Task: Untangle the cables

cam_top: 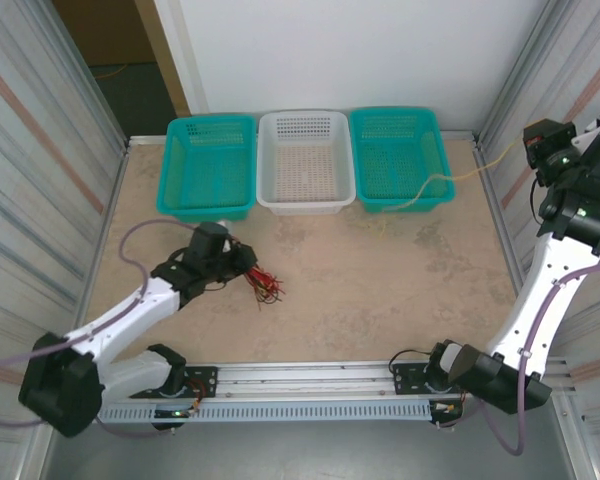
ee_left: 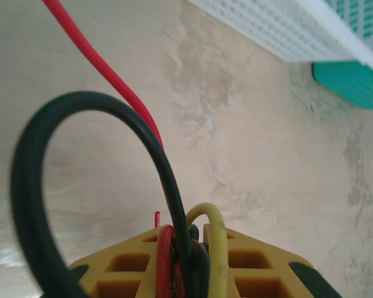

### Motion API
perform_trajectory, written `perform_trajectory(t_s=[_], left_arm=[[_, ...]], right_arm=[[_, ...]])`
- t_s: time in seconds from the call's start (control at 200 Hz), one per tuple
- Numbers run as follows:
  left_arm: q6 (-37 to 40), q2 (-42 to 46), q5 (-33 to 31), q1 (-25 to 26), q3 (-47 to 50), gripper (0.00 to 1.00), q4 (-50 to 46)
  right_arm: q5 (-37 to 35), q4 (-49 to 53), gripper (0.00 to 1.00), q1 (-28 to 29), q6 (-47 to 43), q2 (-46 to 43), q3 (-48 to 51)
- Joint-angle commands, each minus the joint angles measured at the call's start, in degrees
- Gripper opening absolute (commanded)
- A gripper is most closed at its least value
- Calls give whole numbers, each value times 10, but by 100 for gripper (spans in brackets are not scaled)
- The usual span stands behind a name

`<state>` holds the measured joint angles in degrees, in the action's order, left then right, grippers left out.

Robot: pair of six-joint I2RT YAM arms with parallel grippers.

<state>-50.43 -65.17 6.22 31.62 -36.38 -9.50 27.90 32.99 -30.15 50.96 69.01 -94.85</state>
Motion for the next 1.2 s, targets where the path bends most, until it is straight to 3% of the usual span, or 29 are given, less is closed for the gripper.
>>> perform_trajectory(t_s=[0.0,0.05,0.075,0.135,0.185,0.23,0.351,0.506,0.611,0.787,0.937,1.107,1.192], left_arm=[[-26,-56,21,23,-21,0,94],[-22,-83,28,35,-36,2,103],[-19,-94,30,41,-45,15,107],[-14,-116,32,52,-63,57,107],[-10,-128,30,60,-75,82,100],[-4,-136,33,63,-84,98,93],[11,-121,32,63,-85,99,64],[47,-22,-18,56,-59,99,-12],[63,20,5,25,-49,99,-50],[71,40,39,-5,-39,98,-62],[66,22,26,-10,-64,96,-90],[65,19,31,-11,-82,96,-102],[60,30,21,-13,-83,98,-114]], right_arm=[[-36,-58,0,-5,51,34,-26],[-43,-84,0,-4,67,52,-32],[-50,-98,0,-3,75,60,-34],[-67,-125,0,2,90,81,-44],[-79,-143,0,8,98,102,-58],[-91,-162,0,16,102,121,-68],[-139,-187,0,45,98,164,-90],[-208,-281,0,89,93,200,-55],[-250,-320,0,121,76,232,-53],[-270,-373,0,154,74,284,-42],[-286,-420,0,174,75,298,17],[-273,-443,0,162,79,292,82],[-249,-432,26,153,66,275,113]])
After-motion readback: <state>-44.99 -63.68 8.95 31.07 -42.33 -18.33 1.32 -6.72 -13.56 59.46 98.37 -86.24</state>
